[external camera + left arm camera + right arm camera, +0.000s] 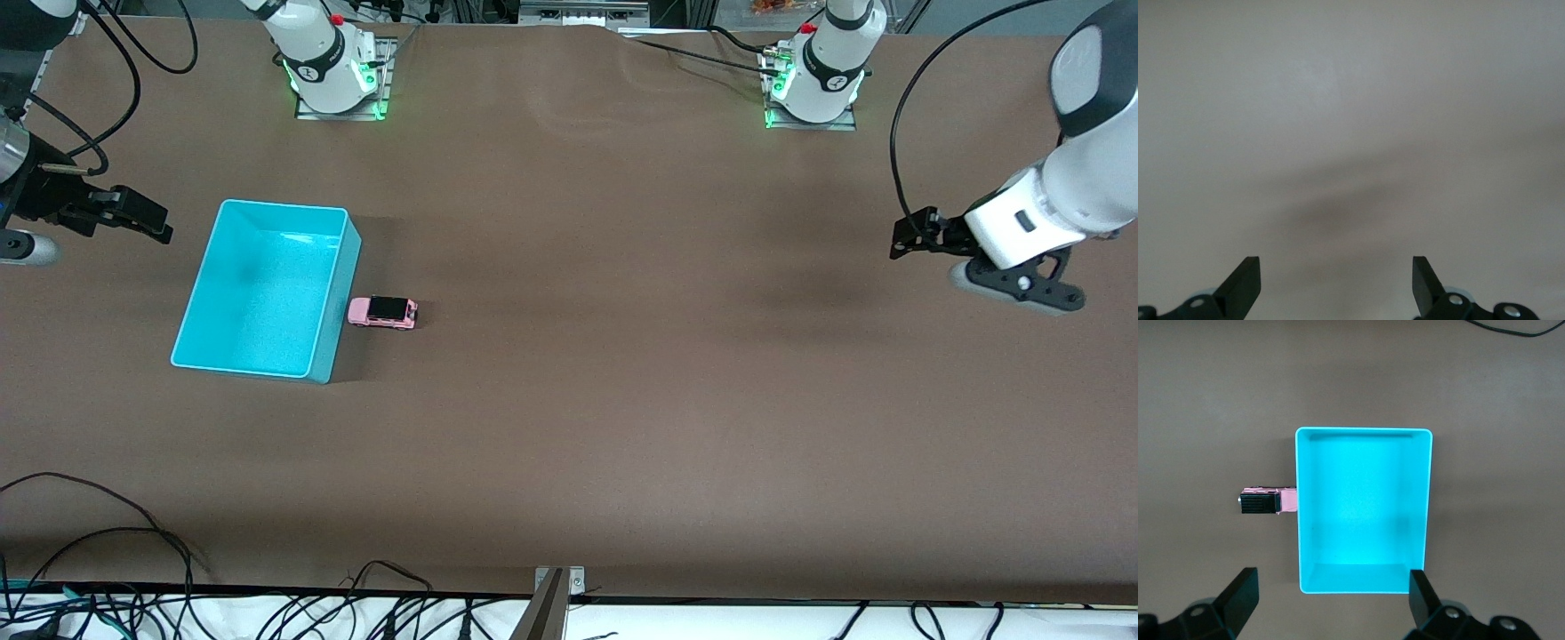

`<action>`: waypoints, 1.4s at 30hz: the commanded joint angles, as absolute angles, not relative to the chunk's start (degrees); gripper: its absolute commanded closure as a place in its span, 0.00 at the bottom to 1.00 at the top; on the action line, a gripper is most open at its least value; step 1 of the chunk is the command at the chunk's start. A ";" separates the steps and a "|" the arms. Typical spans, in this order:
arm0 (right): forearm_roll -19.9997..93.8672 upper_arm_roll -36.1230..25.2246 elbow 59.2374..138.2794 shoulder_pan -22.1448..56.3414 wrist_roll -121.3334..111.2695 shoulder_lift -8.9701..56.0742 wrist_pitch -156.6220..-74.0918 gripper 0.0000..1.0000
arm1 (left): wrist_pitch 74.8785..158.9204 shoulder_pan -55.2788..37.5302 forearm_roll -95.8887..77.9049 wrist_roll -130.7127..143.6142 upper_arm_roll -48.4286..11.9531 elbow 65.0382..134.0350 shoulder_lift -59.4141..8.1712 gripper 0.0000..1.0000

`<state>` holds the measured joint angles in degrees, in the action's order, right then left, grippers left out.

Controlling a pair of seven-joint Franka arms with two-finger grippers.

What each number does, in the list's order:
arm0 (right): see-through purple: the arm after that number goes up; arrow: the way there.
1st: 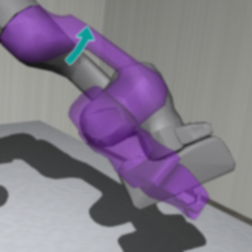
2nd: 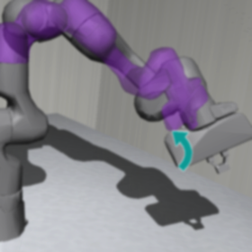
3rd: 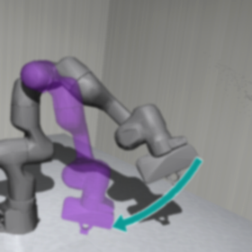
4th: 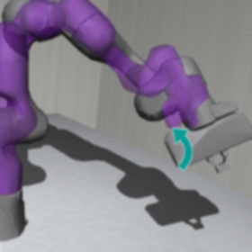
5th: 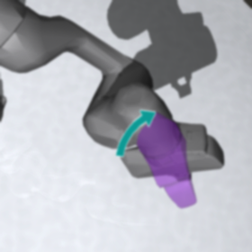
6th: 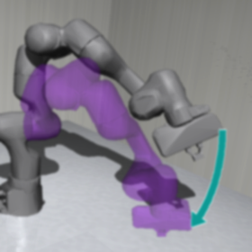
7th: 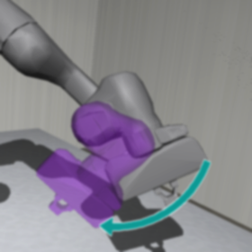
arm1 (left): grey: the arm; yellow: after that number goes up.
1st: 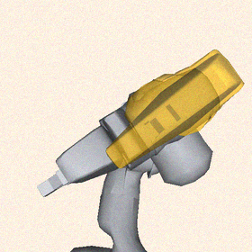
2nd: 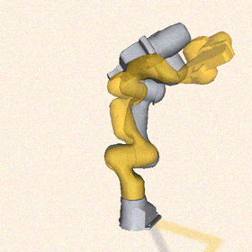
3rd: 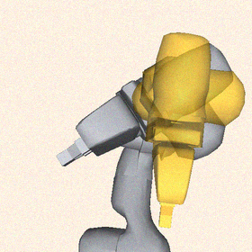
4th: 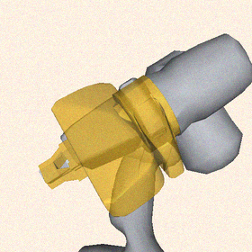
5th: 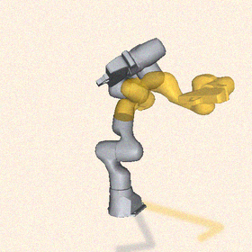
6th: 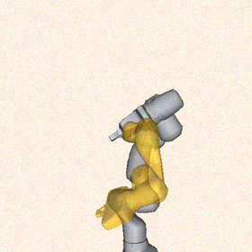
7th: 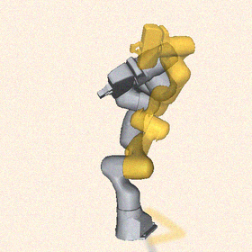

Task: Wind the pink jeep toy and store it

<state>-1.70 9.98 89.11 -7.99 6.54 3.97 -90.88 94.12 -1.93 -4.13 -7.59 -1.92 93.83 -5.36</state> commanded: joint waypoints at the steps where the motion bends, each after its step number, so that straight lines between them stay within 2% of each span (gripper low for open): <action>1: -1.58 10.90 88.07 -7.56 6.06 5.01 -91.75 0.00 | 93.16 -0.18 -2.29 3.76 -5.36 91.14 -6.15 0.00; 12: -2.11 10.99 88.50 -2.55 4.75 7.99 -94.22 0.00 | 96.06 -0.09 -1.85 11.94 -5.89 91.41 -6.50 0.00; 17: -2.11 10.99 88.51 -1.06 -6.83 10.10 -94.48 0.00 | 97.47 -0.09 -0.35 14.23 -6.24 91.41 -6.59 0.00; 26: -1.76 11.16 88.59 1.05 -27.14 15.02 -94.75 0.00 | 97.38 0.09 8.08 20.74 -11.60 92.28 -7.12 0.00; 34: -1.67 11.25 89.21 4.30 -37.51 20.74 -98.16 0.00 | 95.54 1.14 -0.43 19.52 -10.73 92.11 -6.24 0.00; 42: -1.05 13.62 93.68 4.57 -45.09 23.99 -104.32 0.00 | 93.08 1.06 -1.14 13.89 -8.88 92.37 -5.27 0.00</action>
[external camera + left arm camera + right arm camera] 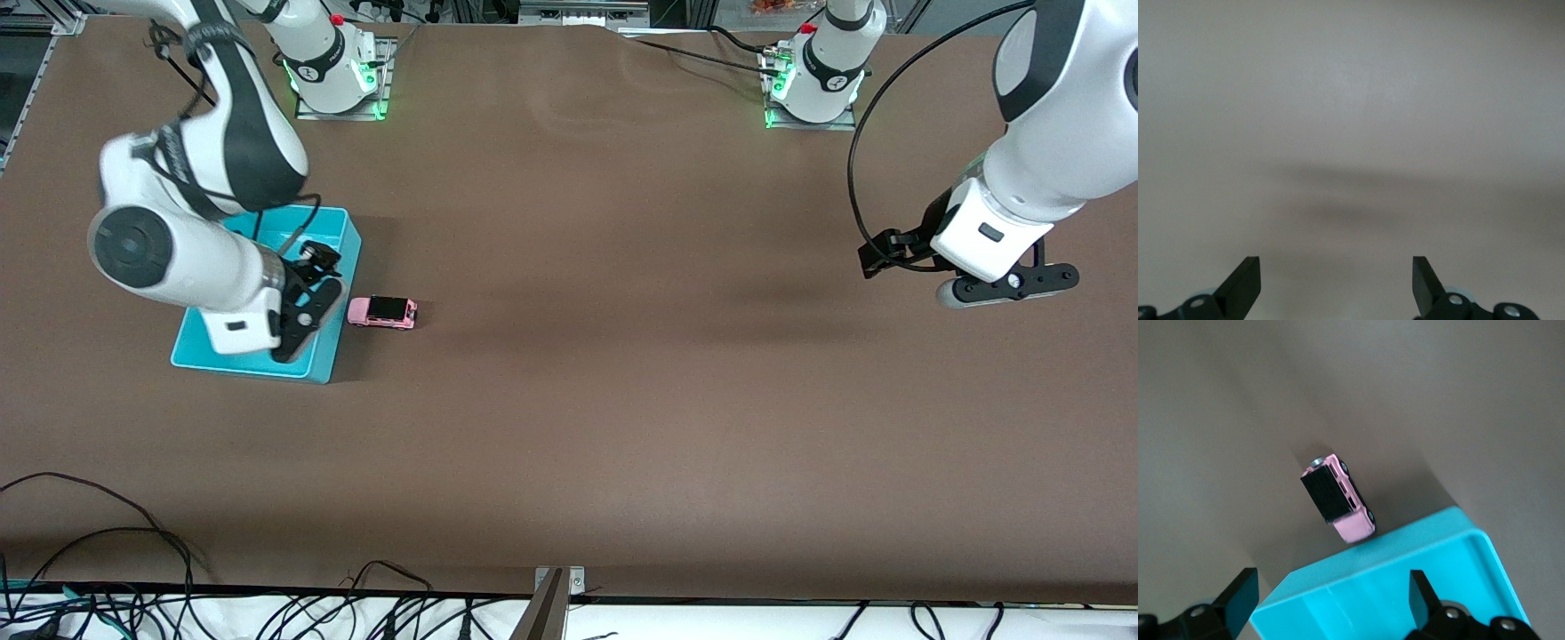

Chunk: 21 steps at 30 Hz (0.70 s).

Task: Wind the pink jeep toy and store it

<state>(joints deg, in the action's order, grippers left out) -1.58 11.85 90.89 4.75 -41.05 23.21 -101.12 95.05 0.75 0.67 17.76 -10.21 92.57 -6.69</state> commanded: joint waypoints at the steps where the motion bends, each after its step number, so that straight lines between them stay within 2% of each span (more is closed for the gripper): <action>1: -1.05 14.15 94.74 4.83 -45.09 23.99 -105.28 0.00 | 93.08 1.05 -1.14 13.89 -8.79 92.37 -5.27 0.00; 12: -1.14 14.68 107.13 5.10 -50.53 23.03 -117.50 0.00 | 90.88 3.25 -1.23 10.21 -8.79 92.37 -5.36 0.00; 21: -1.67 14.68 117.85 5.10 -53.79 21.44 -130.95 0.00 | 89.04 4.22 -1.23 7.29 -8.96 92.46 -5.19 0.00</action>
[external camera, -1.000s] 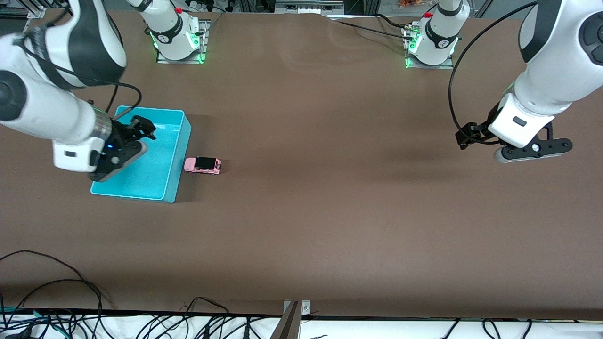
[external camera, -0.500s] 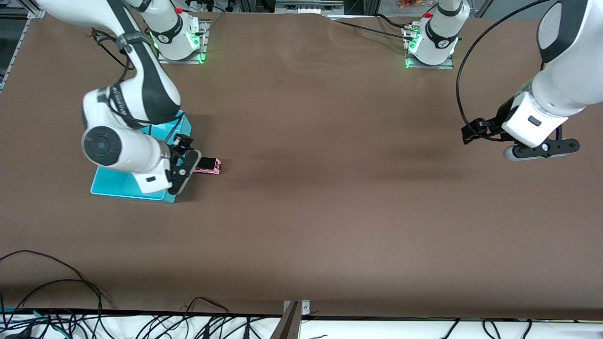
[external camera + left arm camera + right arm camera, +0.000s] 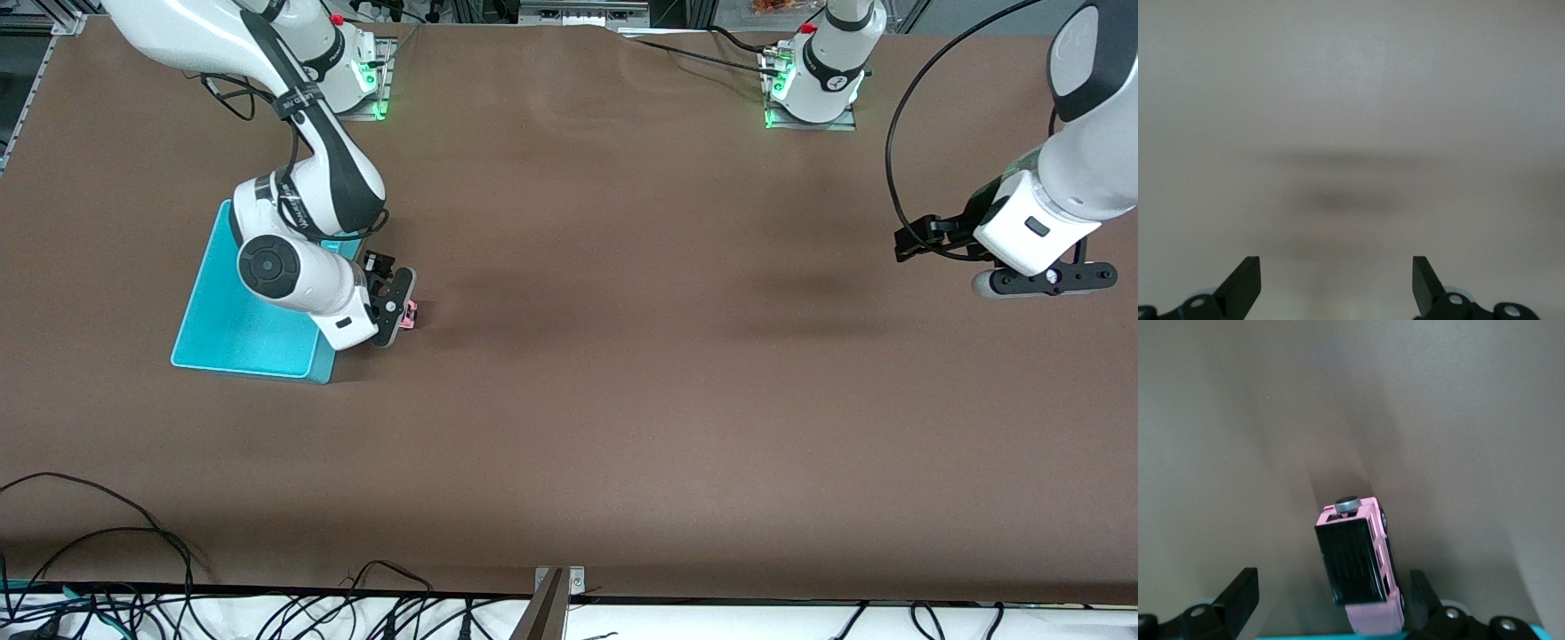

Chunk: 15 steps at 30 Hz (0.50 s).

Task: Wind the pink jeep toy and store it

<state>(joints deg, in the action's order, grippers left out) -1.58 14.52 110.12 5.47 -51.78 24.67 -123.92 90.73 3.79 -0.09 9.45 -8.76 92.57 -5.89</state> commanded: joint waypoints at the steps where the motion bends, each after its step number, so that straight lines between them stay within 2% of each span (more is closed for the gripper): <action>1: -1.84 14.68 118.64 5.10 -54.22 21.45 -132.18 0.00 | 88.69 4.13 -1.23 7.38 -9.05 92.46 -5.19 0.00; 7: -2.72 14.50 122.08 5.10 -57.39 21.71 -137.89 0.00 | 87.28 3.87 -1.14 7.38 -9.40 91.94 -4.31 0.00; 15: -6.41 14.33 122.87 5.01 -57.83 22.50 -139.75 0.00 | 84.64 3.69 -1.06 7.65 -10.19 91.58 -1.76 0.00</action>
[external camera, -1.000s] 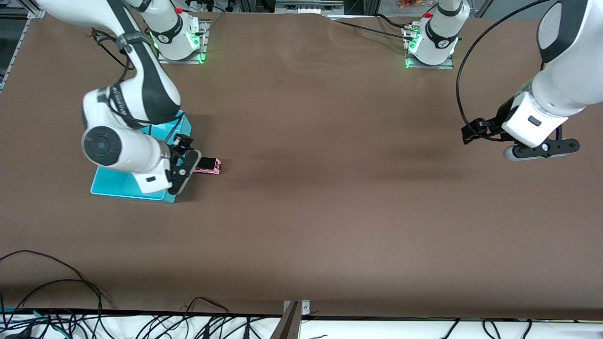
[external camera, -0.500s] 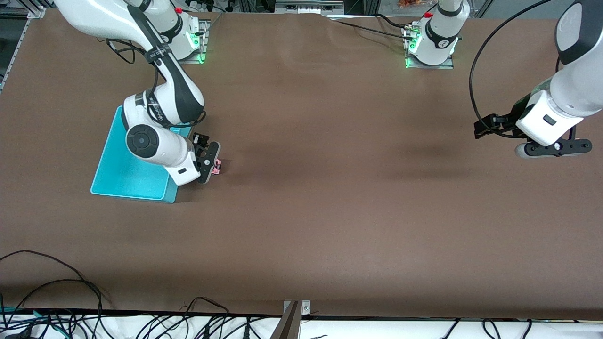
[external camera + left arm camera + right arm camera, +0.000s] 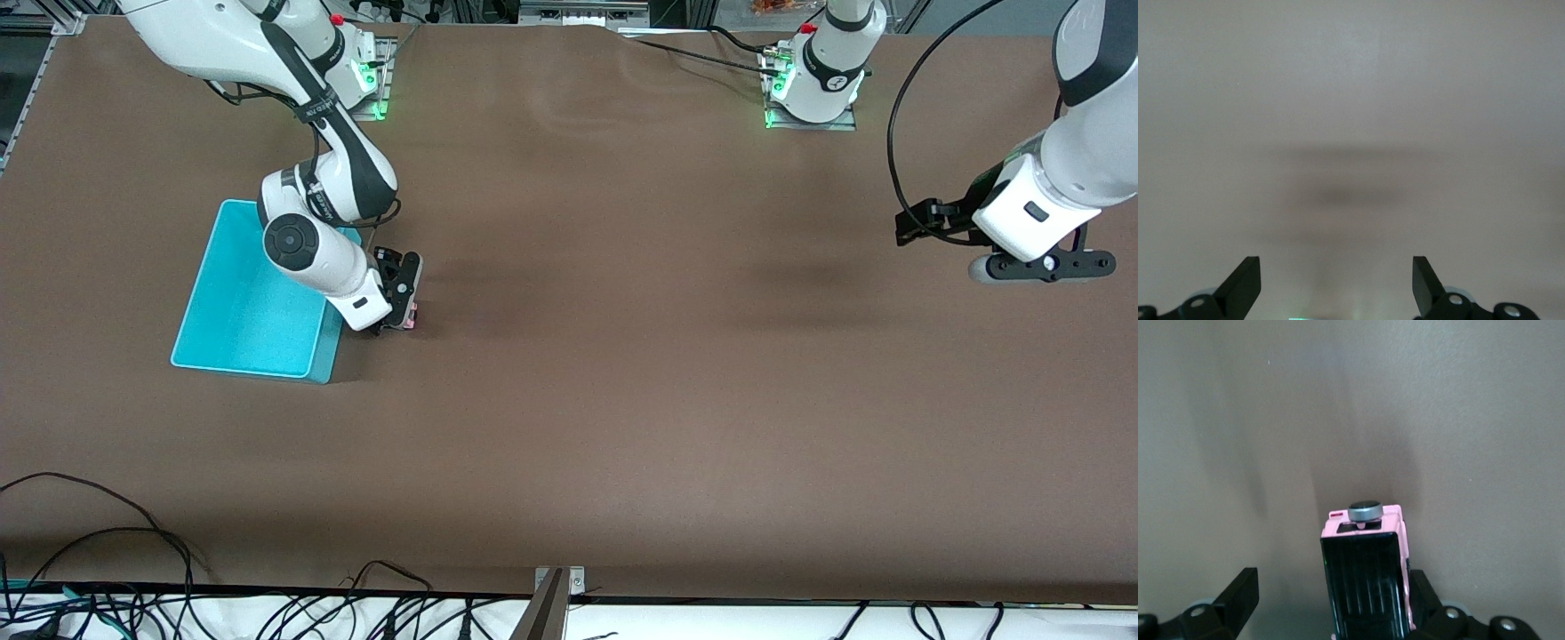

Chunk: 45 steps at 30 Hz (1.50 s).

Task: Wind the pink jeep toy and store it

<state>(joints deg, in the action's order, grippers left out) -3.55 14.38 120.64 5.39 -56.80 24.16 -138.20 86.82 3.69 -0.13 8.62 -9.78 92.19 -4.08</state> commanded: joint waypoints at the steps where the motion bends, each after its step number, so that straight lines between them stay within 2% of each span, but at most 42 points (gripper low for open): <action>1: -6.68 14.33 122.87 5.01 -57.83 22.50 -139.75 0.00 | 84.55 3.78 -1.05 7.47 -10.28 91.50 -1.76 0.00; 4: -7.99 14.33 122.87 5.01 -57.83 22.59 -139.75 0.07 | 84.55 3.78 -1.05 7.38 -10.28 91.32 -1.76 0.00; 8: -9.58 14.33 122.78 4.92 -57.83 22.76 -140.18 0.23 | 84.55 3.78 -1.14 7.29 -10.11 89.74 -1.76 0.00; 9: -9.84 14.33 122.87 4.92 -57.83 22.85 -140.45 0.31 | 84.55 3.69 -1.23 7.29 -10.11 89.74 -1.93 0.00; 11: -10.54 14.33 122.70 4.92 -57.83 22.94 -140.45 0.55 | 84.55 3.52 -1.32 7.21 -10.11 89.74 -2.20 0.00; 12: -10.81 14.33 122.70 4.92 -57.92 22.94 -140.45 0.64 | 84.55 3.52 -1.75 7.03 -10.11 89.82 -2.37 0.00; 14: -10.90 14.33 122.43 4.92 -57.83 22.94 -140.45 0.79 | 84.55 3.52 -2.98 7.12 -10.11 89.74 -2.46 0.00; 15: -10.90 14.33 122.34 4.92 -57.83 22.94 -140.45 0.83 | 84.55 3.60 -3.25 7.03 -10.02 89.74 -2.37 0.00; 18: -10.90 14.50 121.91 4.92 -57.74 22.50 -140.45 0.88 | 84.55 3.87 -3.43 6.94 -10.02 89.65 -2.37 0.00; 24: -10.90 14.68 118.48 5.01 -57.57 21.71 -139.83 0.88 | 84.99 4.13 -3.08 6.94 -9.67 89.38 -3.16 0.00; 28: -10.81 14.77 115.41 5.01 -57.48 20.48 -136.24 0.88 | 85.08 4.31 -3.16 6.94 -9.49 87.46 -4.48 0.00; 39: -9.93 14.07 97.57 4.39 -58.09 20.30 -109.45 0.88 | 85.08 4.92 -3.08 6.94 -9.58 84.90 -5.89 0.00; 45: -7.83 12.31 95.89 1.76 -62.22 15.48 -101.35 0.88 | 85.08 4.83 -2.99 6.94 -9.67 84.81 -5.89 0.00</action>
